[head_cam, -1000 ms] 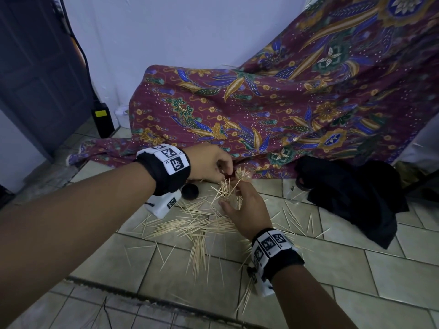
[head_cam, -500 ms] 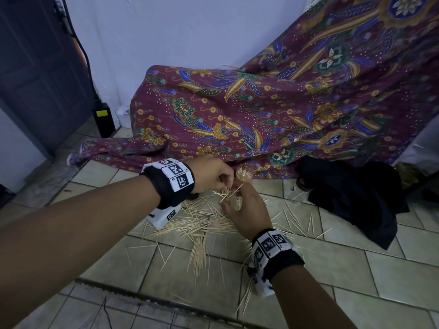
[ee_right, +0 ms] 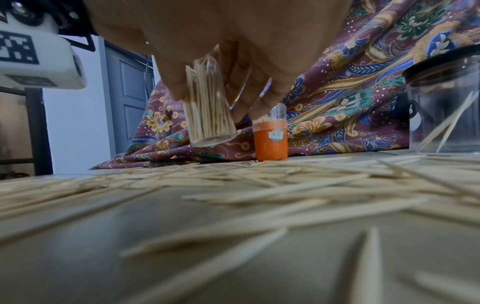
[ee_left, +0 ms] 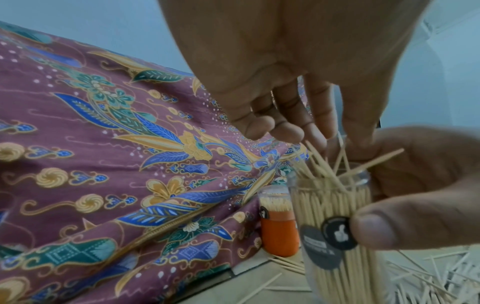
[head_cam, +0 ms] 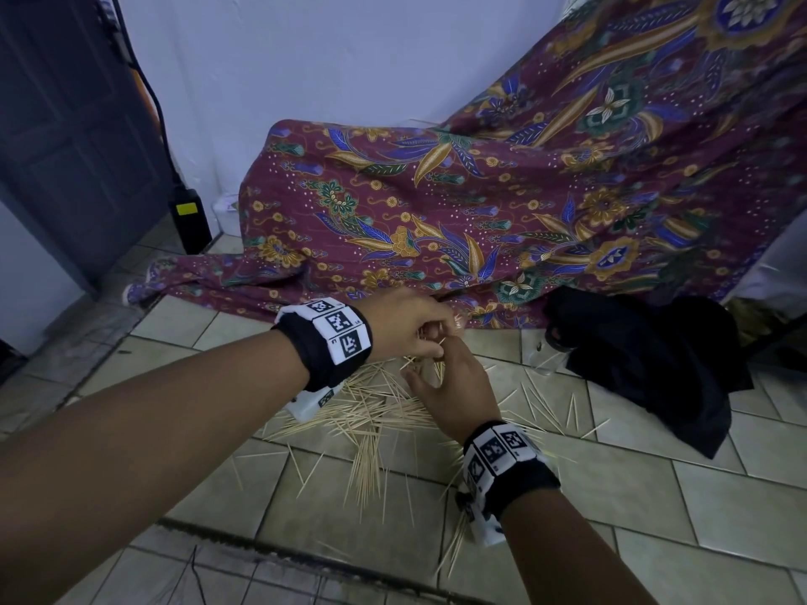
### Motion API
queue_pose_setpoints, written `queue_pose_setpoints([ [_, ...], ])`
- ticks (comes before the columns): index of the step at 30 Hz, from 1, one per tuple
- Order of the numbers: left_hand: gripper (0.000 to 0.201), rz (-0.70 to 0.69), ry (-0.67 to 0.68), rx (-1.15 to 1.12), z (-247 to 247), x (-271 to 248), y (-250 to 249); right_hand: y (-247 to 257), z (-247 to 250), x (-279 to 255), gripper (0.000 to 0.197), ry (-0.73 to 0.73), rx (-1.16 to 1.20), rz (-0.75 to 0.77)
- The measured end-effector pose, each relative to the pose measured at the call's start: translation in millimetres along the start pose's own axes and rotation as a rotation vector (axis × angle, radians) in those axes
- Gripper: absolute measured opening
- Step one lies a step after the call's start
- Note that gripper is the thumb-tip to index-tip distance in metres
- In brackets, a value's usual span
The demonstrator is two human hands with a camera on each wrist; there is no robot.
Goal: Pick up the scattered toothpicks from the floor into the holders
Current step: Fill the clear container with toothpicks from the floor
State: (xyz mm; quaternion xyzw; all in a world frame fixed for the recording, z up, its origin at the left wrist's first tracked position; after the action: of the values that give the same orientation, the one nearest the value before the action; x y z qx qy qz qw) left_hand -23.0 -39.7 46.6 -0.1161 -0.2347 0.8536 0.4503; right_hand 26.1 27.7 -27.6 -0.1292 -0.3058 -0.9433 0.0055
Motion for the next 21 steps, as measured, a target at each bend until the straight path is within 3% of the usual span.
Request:
queue_pose_setpoints([
  [11, 0.005, 0.007, -0.056, -0.067, 17, -3, 8, -2, 4, 0, 0.044, -0.027, 0.01, 0.008],
  [17, 0.019, 0.011, 0.038, 0.014, -6, -14, 14, -4, 3, 1, 0.054, -0.024, 0.028, -0.008],
  [21, 0.026, 0.004, -0.066, -0.05, 10, -19, 18, -5, 5, 1, 0.057, -0.042, 0.024, -0.017],
])
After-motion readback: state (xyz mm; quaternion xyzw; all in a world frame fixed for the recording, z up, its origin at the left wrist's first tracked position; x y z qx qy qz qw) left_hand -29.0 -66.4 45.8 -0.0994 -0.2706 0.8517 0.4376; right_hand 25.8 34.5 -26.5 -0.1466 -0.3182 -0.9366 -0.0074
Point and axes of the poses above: each hand's wrist, its own x-axis towards the middle knuckle, its own z-axis out of the back of the hand, y = z × x, the point moved 9 cm from there along x, towards the middle knuckle, and after that the axes turned 7 degrees about -x, right-handed, at the moved point
